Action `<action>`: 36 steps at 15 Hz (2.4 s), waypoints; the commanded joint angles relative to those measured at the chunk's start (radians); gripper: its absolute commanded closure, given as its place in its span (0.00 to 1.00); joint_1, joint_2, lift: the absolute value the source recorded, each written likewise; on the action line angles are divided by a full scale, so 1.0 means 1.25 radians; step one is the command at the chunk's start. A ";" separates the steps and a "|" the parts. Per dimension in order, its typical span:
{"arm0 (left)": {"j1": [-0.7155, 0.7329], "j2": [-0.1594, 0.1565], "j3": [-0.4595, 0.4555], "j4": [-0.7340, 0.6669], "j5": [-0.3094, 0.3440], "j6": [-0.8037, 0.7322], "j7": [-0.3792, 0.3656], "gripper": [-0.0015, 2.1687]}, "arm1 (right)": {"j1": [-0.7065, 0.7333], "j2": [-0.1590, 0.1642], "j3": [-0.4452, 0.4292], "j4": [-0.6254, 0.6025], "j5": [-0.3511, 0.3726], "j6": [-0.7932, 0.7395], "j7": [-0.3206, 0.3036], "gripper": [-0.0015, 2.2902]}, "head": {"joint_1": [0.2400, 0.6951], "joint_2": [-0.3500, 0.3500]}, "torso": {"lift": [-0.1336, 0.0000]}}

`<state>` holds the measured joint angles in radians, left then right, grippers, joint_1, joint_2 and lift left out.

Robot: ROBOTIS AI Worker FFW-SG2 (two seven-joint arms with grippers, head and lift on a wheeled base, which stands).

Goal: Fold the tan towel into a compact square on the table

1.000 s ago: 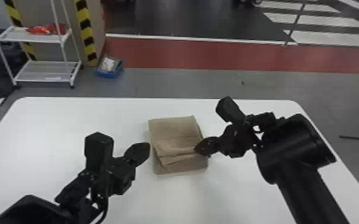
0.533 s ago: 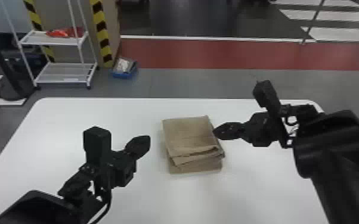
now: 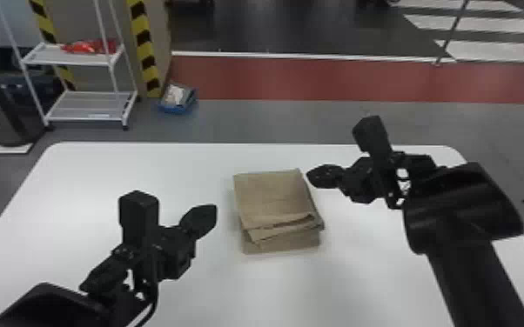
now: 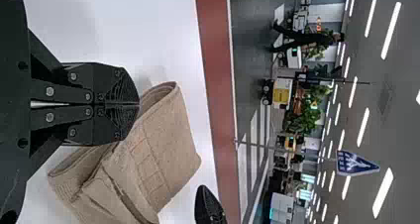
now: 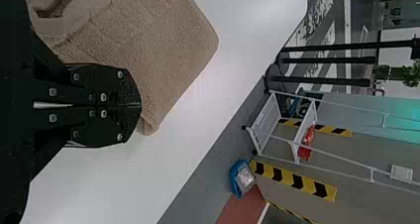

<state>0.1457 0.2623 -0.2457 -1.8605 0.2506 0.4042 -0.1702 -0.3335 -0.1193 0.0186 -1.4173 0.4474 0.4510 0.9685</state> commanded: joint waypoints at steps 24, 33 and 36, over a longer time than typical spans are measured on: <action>-0.025 -0.005 -0.022 -0.020 0.017 -0.096 0.064 0.83 | 0.274 0.012 -0.252 -0.421 -0.303 0.095 -0.081 0.03 | 1.00 0.29 | 0.19; 0.081 -0.007 0.038 -0.093 -0.048 -0.299 0.194 0.01 | 0.629 0.084 -0.222 -0.673 -0.430 -0.109 -0.376 0.03 | 1.00 0.30 | 0.19; 0.112 -0.022 0.076 -0.073 -0.058 -0.334 0.199 0.01 | 0.712 0.096 -0.219 -0.666 -0.471 -0.261 -0.446 0.03 | 1.00 0.34 | 0.19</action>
<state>0.2687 0.2438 -0.1713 -1.9661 0.1864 0.0054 0.0781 0.5082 -0.0066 -0.2591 -2.2572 -0.1186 0.2119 0.4319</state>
